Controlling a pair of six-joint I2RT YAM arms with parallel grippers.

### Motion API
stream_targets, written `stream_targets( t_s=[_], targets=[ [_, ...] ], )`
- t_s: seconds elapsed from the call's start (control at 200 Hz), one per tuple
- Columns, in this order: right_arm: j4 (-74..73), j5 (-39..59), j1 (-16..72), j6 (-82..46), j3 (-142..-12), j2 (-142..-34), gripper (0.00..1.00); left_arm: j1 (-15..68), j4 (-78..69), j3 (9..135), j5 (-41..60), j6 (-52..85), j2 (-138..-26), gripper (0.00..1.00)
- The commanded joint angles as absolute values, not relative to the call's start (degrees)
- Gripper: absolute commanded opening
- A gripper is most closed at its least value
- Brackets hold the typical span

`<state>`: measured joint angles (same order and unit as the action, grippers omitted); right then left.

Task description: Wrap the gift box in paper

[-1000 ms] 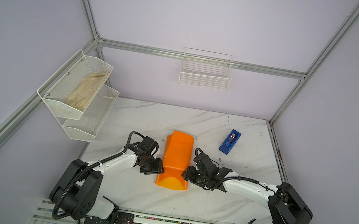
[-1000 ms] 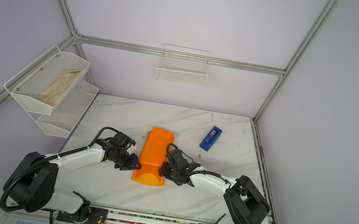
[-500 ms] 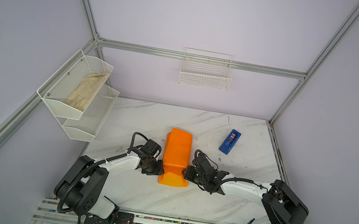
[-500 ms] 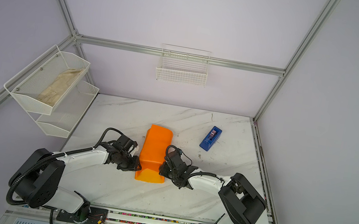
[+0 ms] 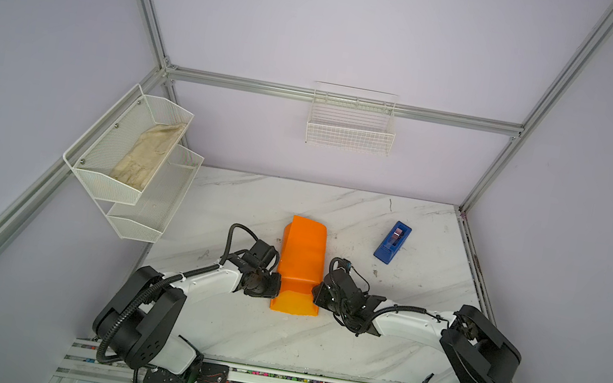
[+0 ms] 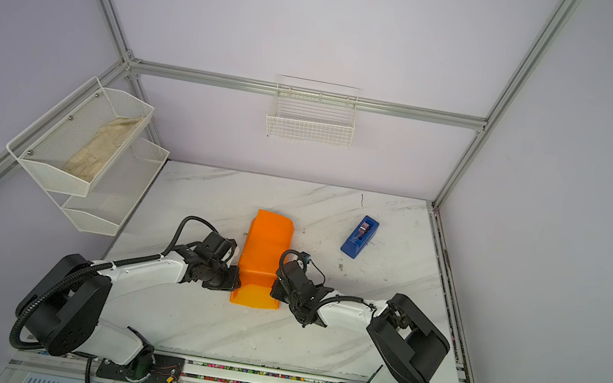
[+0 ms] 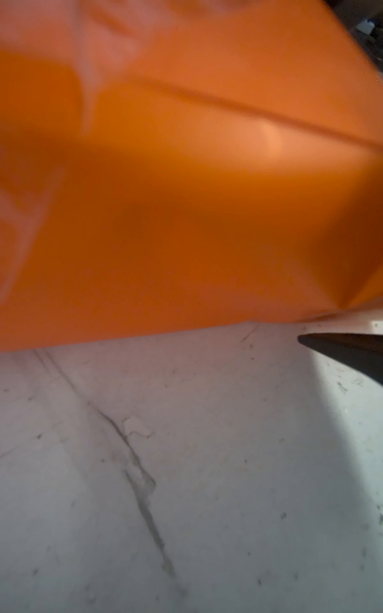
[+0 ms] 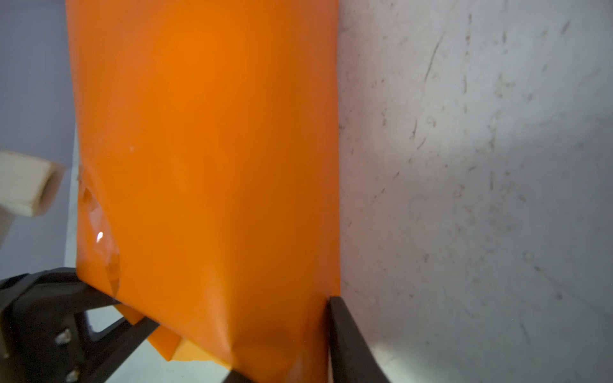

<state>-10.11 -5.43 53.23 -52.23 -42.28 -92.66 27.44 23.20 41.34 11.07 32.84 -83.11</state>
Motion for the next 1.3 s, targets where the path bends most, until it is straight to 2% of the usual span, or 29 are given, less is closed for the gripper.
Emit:
stream_targets(
  t_s=[0.0,0.08,0.115,0.315,0.355,0.395,0.485,0.575,0.6,0.62,0.625,0.66,0.85,0.88,0.9,0.925,0.975,1.05,1.07,1.105,1.28,1.29],
  targets=[
    [-10.2,-9.9,53.6,-52.4,-42.0,-94.0,0.14,28.0,21.5,39.2,8.9,34.2,-83.1,0.11],
    [-8.9,-10.9,53.9,-52.2,-42.6,-94.1,0.0,28.4,21.2,39.2,9.2,34.4,-83.1,0.04],
    [-7.9,-11.5,54.1,-52.2,-42.9,-94.1,0.0,28.6,21.1,39.3,9.3,34.7,-83.1,0.0],
    [-5.6,-12.5,54.4,-51.5,-43.7,-93.1,0.0,29.2,21.2,39.4,8.8,36.0,-82.7,0.0],
    [-5.0,-12.8,54.4,-51.4,-43.8,-93.1,0.14,29.2,21.2,39.3,8.4,36.2,-82.8,0.0],
    [-4.8,-12.8,54.4,-51.5,-43.9,-93.1,0.2,29.3,21.2,39.2,8.1,36.3,-83.0,0.0],
    [-5.2,-12.8,54.5,-51.4,-43.6,-93.7,0.28,29.3,21.2,39.2,7.8,36.3,-83.4,0.0],
    [-5.9,-12.7,54.5,-51.7,-43.4,-94.5,0.3,29.4,21.1,39.4,7.8,36.3,-83.6,0.0],
    [-6.0,-12.7,54.5,-51.7,-43.5,-94.7,0.27,29.4,21.2,39.3,7.7,36.3,-83.6,0.0],
    [-6.1,-12.8,54.6,-51.7,-43.4,-94.7,0.21,29.3,21.2,39.4,7.7,36.3,-83.6,0.0],
    [-6.1,-12.9,54.6,-51.8,-43.4,-94.7,0.16,29.4,21.2,39.4,7.7,36.3,-83.6,0.0],
    [-6.1,-13.2,54.6,-51.8,-43.3,-94.5,0.0,29.4,21.2,39.4,7.8,36.3,-83.7,0.0],
    [-6.0,-13.6,54.9,-51.3,-42.4,-92.7,0.0,29.4,21.3,39.4,8.0,36.3,-83.7,0.0],
    [-5.3,-13.2,55.0,-51.0,-42.7,-92.9,0.19,29.4,21.3,39.4,8.0,36.3,-83.8,0.0],
    [-4.8,-13.0,55.0,-50.8,-43.0,-93.0,0.27,29.4,21.3,39.4,8.0,36.5,-83.8,0.0],
    [-4.1,-12.8,55.1,-50.6,-43.3,-93.3,0.3,29.4,21.3,39.4,8.0,36.4,-83.7,0.0],
    [-3.4,-12.6,55.5,-50.5,-43.3,-93.5,0.3,29.4,21.3,39.3,8.0,36.4,-83.8,0.0],
    [-4.2,-12.1,55.8,-50.7,-42.1,-93.3,0.24,29.3,21.3,39.3,8.0,36.5,-83.8,0.0],
    [-4.3,-12.0,55.8,-50.8,-42.0,-93.3,0.18,29.4,21.3,39.4,8.0,36.4,-83.9,0.0],
    [-4.4,-12.3,55.9,-50.9,-41.7,-93.1,0.0,29.3,21.4,39.5,8.1,36.3,-84.0,0.0],
    [-4.9,-13.0,56.4,-51.2,-40.5,-91.1,0.0,29.3,21.4,39.7,8.3,36.2,-84.3,0.0],
    [-4.7,-12.8,56.4,-51.2,-40.7,-91.2,0.05,29.3,21.4,39.7,8.3,36.2,-84.3,0.0]
  ],
)
